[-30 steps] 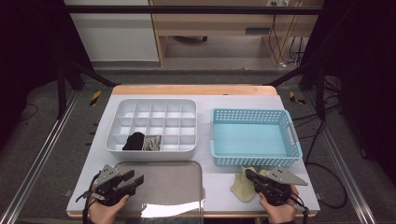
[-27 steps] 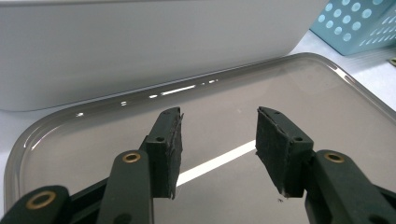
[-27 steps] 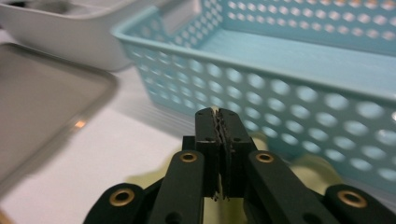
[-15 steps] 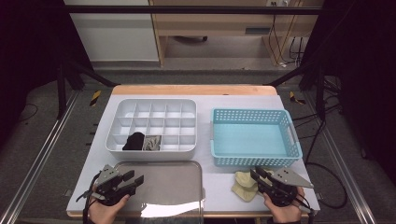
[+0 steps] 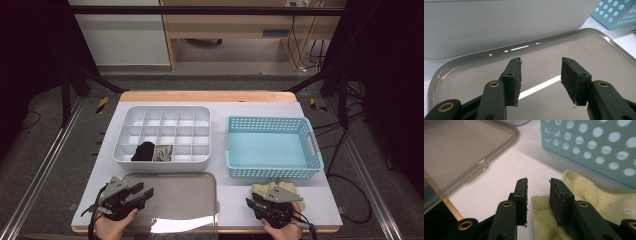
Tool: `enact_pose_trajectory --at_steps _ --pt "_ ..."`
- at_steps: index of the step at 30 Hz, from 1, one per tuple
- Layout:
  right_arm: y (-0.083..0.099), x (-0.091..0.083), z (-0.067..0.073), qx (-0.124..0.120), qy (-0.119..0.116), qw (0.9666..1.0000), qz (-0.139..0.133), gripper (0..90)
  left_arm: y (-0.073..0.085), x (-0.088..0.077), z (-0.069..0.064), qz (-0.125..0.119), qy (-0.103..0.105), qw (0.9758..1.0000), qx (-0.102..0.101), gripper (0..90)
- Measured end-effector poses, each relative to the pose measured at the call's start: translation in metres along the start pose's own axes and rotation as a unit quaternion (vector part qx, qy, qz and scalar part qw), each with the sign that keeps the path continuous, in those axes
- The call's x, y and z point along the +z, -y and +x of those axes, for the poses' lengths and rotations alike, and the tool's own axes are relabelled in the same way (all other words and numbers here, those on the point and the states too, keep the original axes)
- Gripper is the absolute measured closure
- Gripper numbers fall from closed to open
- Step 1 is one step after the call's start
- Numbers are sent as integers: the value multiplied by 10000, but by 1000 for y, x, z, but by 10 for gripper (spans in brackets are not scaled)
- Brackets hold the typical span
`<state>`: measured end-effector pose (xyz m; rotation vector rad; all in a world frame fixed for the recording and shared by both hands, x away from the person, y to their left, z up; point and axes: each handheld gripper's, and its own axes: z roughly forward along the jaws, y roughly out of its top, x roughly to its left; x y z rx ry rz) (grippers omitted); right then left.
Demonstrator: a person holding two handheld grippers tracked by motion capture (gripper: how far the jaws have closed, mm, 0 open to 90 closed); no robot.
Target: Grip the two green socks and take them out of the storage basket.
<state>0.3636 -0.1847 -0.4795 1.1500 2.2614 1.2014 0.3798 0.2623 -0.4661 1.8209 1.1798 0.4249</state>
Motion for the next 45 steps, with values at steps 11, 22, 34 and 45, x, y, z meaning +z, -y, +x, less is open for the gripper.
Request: enact_pose_trajectory --at_steps 11,22,34,45 --pt "6 6 1 -128 227 9995 159 868 0 0 0 0 -2 10000 -2 496" --pt "-16 -6 6 177 -428 9976 -519 879 -1 -1 0 -40 -8 10000 -32 498" --pt "-44 27 49 -6 -1094 9919 -645 877 -1 -2 -1 -40 30 10000 -53 513" --pt "-41 45 60 -171 -1161 9921 -434 765 -1 -2 -1 -40 33 10000 -60 514"
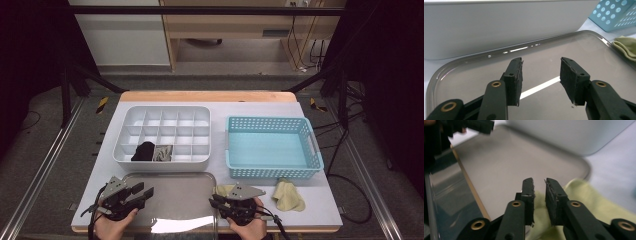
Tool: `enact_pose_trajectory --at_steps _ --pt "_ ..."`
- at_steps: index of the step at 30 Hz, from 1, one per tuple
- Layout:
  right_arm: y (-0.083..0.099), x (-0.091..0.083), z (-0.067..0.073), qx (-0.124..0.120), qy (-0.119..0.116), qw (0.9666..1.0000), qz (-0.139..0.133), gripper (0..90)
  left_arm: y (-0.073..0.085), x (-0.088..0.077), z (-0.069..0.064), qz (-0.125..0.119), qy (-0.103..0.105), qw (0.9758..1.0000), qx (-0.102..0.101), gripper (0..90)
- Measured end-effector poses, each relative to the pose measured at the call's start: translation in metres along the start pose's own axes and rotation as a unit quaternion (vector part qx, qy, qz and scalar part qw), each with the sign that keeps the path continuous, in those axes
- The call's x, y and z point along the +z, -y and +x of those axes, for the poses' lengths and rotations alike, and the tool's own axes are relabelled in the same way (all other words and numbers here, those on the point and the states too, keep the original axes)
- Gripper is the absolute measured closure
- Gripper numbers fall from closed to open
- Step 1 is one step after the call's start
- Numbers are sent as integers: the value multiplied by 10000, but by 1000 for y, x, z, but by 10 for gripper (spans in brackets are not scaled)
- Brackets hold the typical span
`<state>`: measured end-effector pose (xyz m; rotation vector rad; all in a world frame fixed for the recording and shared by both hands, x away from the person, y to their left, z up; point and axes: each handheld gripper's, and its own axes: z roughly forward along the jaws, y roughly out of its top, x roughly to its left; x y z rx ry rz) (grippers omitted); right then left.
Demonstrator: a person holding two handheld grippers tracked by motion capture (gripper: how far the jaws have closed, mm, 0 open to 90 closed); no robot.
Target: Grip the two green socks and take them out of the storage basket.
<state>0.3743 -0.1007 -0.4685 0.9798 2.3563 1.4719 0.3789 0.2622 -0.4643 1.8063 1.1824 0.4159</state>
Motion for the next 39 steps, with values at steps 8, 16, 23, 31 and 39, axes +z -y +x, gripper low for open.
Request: enact_pose_trajectory --at_steps 8,16,23,31,39 --pt "1 -13 -9 -19 412 9991 -131 716 0 1 -1 18 8 10000 10 514" --pt "9 3 -5 -160 503 9984 198 896 0 0 -2 0 36 10000 12 514" --pt "6 -28 -19 74 707 9974 -134 897 0 0 -3 8 41 10000 -5 518" --pt "30 -56 -47 438 1243 9912 -131 895 0 0 -3 46 51 10000 -7 532" --pt "42 -65 -62 702 1764 9818 52 892 -3 1 -8 87 131 9999 28 542"
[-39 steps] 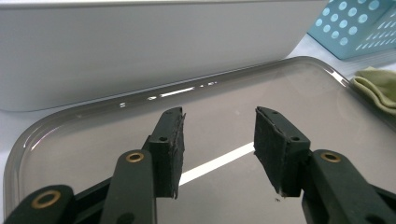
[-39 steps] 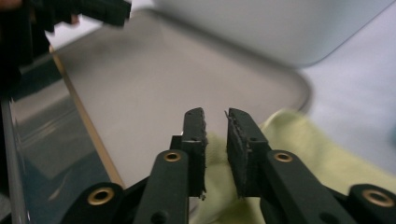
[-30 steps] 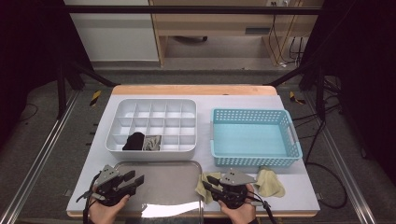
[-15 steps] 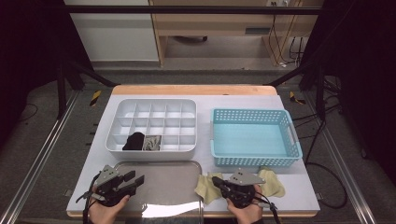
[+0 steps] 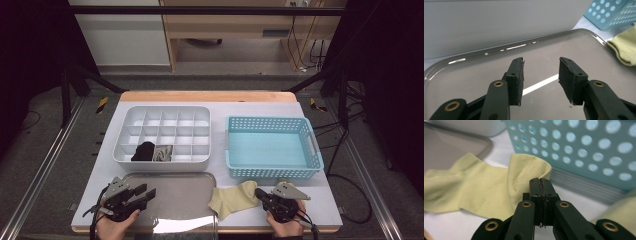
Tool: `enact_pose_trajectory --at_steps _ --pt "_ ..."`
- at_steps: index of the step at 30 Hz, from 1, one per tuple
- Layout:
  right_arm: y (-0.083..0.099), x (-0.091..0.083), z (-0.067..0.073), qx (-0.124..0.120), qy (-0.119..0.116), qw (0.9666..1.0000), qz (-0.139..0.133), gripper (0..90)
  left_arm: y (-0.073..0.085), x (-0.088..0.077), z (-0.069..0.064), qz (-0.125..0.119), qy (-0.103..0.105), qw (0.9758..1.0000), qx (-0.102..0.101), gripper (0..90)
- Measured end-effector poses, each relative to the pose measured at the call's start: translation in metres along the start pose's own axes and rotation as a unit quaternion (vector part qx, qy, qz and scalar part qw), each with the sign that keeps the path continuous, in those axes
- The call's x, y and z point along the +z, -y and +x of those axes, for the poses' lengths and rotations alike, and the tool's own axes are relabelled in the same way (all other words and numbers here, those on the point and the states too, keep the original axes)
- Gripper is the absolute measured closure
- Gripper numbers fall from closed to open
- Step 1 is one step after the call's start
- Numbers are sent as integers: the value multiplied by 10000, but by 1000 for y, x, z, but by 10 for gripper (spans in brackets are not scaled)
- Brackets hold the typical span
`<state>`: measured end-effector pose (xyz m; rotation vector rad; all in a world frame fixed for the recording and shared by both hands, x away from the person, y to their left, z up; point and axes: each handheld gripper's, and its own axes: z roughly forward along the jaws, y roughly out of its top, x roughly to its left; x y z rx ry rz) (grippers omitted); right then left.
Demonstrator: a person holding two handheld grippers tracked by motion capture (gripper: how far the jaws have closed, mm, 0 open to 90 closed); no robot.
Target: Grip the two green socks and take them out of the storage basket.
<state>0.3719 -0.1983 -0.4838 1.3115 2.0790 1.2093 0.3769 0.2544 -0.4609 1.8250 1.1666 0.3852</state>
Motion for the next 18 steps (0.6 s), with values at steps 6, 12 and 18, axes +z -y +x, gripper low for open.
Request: enact_pose_trajectory --at_steps 6,12,18 --pt "-2 -4 -2 -49 196 9998 -59 832 -9 -1 -13 -14 153 9998 81 555" --pt "-10 -15 -10 -105 293 9991 -275 797 -24 -3 -28 -34 245 9995 204 556" --pt "-12 -9 -18 -48 150 9998 -108 755 -37 5 -56 87 409 9982 437 564"
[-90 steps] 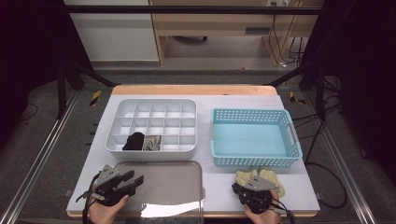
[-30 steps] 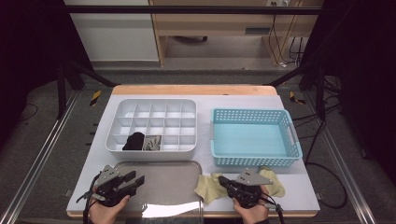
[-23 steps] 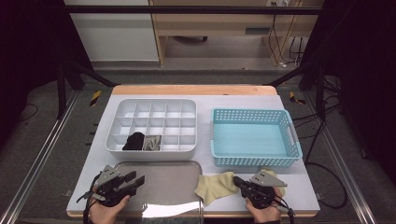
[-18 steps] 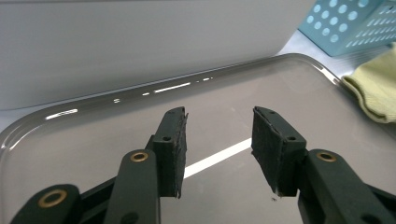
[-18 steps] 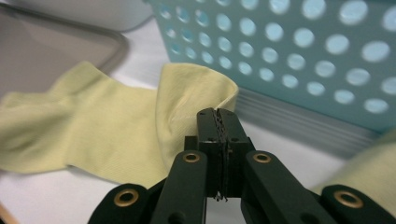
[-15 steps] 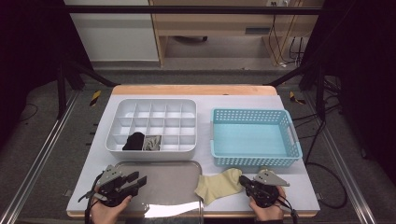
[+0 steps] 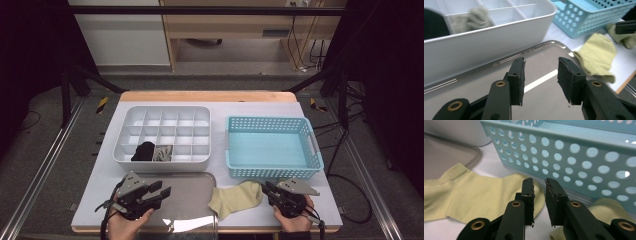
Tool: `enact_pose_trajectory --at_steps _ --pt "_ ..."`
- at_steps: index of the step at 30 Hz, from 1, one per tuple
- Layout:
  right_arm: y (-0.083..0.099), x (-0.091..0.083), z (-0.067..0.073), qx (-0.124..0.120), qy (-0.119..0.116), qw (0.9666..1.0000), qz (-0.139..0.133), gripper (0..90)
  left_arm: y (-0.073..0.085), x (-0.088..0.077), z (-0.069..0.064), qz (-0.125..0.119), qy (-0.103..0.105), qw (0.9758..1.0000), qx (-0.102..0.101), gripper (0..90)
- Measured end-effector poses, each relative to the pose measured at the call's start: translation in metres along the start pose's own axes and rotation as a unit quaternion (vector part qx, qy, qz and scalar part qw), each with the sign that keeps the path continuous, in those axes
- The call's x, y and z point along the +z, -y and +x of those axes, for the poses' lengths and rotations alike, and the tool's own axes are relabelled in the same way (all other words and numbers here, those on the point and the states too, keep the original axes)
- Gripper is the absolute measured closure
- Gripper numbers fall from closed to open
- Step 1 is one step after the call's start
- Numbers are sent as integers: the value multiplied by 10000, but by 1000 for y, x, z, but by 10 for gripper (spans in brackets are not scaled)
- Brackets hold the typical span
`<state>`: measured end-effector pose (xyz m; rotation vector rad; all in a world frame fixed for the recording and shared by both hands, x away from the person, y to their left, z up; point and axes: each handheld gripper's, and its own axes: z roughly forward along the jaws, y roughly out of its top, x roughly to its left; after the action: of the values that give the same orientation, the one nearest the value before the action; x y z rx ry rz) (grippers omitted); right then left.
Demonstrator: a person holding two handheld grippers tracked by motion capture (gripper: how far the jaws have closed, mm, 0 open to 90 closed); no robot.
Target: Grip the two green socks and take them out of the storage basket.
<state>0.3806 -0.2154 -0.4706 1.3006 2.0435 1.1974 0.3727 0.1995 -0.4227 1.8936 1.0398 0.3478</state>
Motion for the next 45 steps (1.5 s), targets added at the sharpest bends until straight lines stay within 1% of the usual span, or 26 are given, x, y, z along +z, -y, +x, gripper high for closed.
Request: enact_pose_trajectory --at_steps 2,4,8,9,10,11,12,13,14,16,17,19,20,21,24,25,26,27,29,30,32,37,41,42,43,45 --pt "1 5 -1 16 -55 9999 124 745 -5 12 -15 95 115 9998 120 569" --pt "1 6 -2 18 -72 9998 172 744 -6 15 -19 128 143 9997 155 573" --pt "2 10 -3 -15 -91 9997 234 739 -8 34 -37 355 254 9986 310 578" --pt "2 11 -4 -14 -115 9995 280 739 -8 43 -44 452 285 9979 365 578" --pt "2 12 -4 -8 -116 9995 288 739 -8 43 -44 452 285 9979 365 578" --pt "3 12 -4 14 -131 9994 316 739 -8 53 -51 560 324 9971 390 578" --pt "3 12 -4 14 -131 9994 316 739 -8 53 -51 560 324 9971 390 578" --pt "3 14 -4 0 -143 9993 345 738 -6 62 -58 683 358 9961 420 578" --pt "3 14 -4 0 -143 9993 345 738 -6 62 -58 683 358 9961 420 577" --pt "4 15 -5 14 -148 9991 403 738 -1 76 -67 901 391 9940 483 574" --pt "5 17 -6 -27 -156 9990 428 737 -1 76 -67 901 391 9940 483 571" --pt "6 18 -5 -15 -175 9986 489 738 4 85 -73 1061 401 9922 520 569" --pt "6 18 -5 -15 -175 9986 489 738 4 85 -73 1061 401 9922 520 569" --pt "7 20 -4 -49 -160 9981 596 748 8 89 -75 1115 433 9916 493 571" --pt "8 21 -4 -89 -158 9980 608 770 11 93 -76 1189 420 9908 486 581" --pt "8 21 -4 -133 -163 9980 603 788 13 93 -78 1167 427 9911 470 594" --pt "8 21 -4 -132 -169 9979 616 819 14 93 -78 1152 401 9913 501 618" --pt "9 21 -2 -110 -212 9979 607 867 14 93 -79 1136 390 9915 501 676" --pt "9 21 0 -123 -224 9977 621 896 15 93 -79 1126 363 9918 493 737" --pt "9 21 0 -123 -224 9977 621 896 15 92 -79 1113 348 9920 490 737" --pt "8 20 0 -57 -246 9976 647 900 16 93 -78 1076 380 9924 458 823" --pt "9 17 0 32 -352 9973 651 900 16 92 -77 976 452 9929 501 848" --pt "8 6 1 12 -340 9977 590 900 9 84 -68 776 408 9951 455 851" --pt "10 0 1 78 -362 9975 599 900 6 81 -62 727 372 9957 435 850" --pt "11 -2 2 116 -384 9973 620 900 6 81 -61 746 393 9957 380 849" --pt "14 -2 4 95 -422 9967 685 900 6 83 -60 793 353 9953 431 844"
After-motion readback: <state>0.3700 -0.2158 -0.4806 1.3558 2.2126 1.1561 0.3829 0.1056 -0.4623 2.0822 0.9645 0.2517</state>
